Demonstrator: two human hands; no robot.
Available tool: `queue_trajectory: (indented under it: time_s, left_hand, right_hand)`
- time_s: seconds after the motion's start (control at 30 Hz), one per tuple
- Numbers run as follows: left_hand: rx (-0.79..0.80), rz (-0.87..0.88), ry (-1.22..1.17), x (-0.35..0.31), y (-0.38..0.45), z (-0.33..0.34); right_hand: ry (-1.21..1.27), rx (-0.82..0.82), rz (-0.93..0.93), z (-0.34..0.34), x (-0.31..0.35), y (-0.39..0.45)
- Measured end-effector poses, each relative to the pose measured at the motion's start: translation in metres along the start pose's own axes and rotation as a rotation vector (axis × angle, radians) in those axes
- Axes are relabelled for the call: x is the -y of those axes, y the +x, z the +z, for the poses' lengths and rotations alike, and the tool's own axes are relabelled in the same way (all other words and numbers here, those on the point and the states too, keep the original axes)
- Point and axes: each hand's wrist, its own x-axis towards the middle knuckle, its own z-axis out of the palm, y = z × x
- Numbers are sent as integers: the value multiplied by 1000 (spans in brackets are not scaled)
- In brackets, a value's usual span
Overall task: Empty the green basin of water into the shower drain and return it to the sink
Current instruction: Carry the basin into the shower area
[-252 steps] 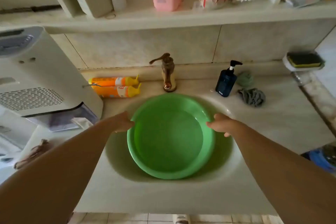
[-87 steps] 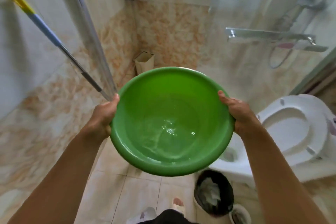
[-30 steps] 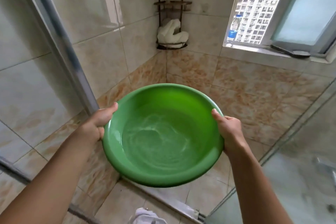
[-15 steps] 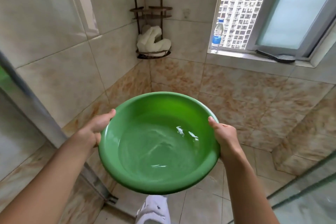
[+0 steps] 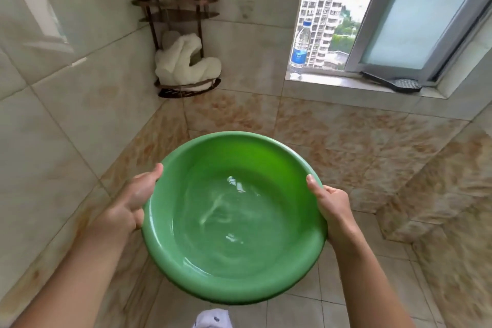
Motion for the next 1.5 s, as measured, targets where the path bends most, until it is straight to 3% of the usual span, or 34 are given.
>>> queue_trajectory:
  time_s: [0.37, 0.9, 1.13, 1.5]
  left_hand:
    - [114, -50, -6, -89, 99, 18]
    - [188, -48, 76, -117, 147, 105]
    - [234, -41, 104, -126, 172, 182]
    - [330, -78, 36, -134, 206, 358]
  right_hand:
    - [-24, -117, -9, 42, 67, 64]
    - [50, -152, 37, -1, 86, 125]
    - [92, -205, 46, -49, 88, 172]
    - [175, -350, 11, -162, 89, 269]
